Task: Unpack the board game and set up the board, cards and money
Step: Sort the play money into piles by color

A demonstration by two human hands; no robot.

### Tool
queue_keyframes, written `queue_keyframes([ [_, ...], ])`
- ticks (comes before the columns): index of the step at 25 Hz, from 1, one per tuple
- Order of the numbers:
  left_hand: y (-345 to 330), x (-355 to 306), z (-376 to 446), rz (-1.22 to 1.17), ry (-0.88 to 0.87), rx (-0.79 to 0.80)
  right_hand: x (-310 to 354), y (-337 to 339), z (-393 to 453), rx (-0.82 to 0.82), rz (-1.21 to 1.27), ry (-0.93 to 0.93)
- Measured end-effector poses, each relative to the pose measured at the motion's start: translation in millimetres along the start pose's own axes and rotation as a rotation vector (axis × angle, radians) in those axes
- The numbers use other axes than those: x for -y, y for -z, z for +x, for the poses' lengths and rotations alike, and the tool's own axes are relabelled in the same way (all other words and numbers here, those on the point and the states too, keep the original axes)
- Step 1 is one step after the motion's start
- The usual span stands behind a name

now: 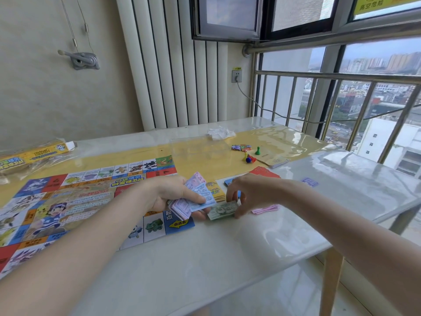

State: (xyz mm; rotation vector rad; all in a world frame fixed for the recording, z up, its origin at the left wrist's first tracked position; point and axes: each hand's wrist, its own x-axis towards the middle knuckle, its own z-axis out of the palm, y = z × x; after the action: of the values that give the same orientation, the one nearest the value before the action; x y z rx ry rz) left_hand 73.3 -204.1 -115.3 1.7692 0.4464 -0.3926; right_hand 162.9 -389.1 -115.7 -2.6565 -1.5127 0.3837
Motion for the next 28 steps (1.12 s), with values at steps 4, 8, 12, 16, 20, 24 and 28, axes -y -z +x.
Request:
queue_keyframes([
  [4,-2.6,-2.5,1.0,0.06,0.0,-0.036,2.9,1.6,0.9,0.022,-0.014,-0.004],
  [8,3.5,-17.9,-4.8,-0.032,-0.06,-0.042,2.2,16.9,-3.9,-0.093,0.182,-0.025],
  [12,-15.6,-30.6,-0.7,-0.024,-0.285,-0.074,6.5,24.9,-2.6,-0.327,0.744,-0.151],
  [16,-32.8,-42.4,7.3,-0.109,-0.364,-0.037,-4.3,26.0,-8.7,-0.411,1.061,-0.248],
  [20,-44.8,-54.6,19.1,-0.19,-0.346,0.028,-23.7,28.9,-14.0,-0.601,1.165,-0.286],
  [24,-54.6,-65.8,37.3,-0.184,-0.324,-0.008,-44.7,34.3,-22.8,-0.62,1.319,-0.261],
  [28,-71.9,-70.4,49.6,-0.176,-0.31,0.036,-58.1,27.6,-30.7,-0.575,1.256,-0.354],
])
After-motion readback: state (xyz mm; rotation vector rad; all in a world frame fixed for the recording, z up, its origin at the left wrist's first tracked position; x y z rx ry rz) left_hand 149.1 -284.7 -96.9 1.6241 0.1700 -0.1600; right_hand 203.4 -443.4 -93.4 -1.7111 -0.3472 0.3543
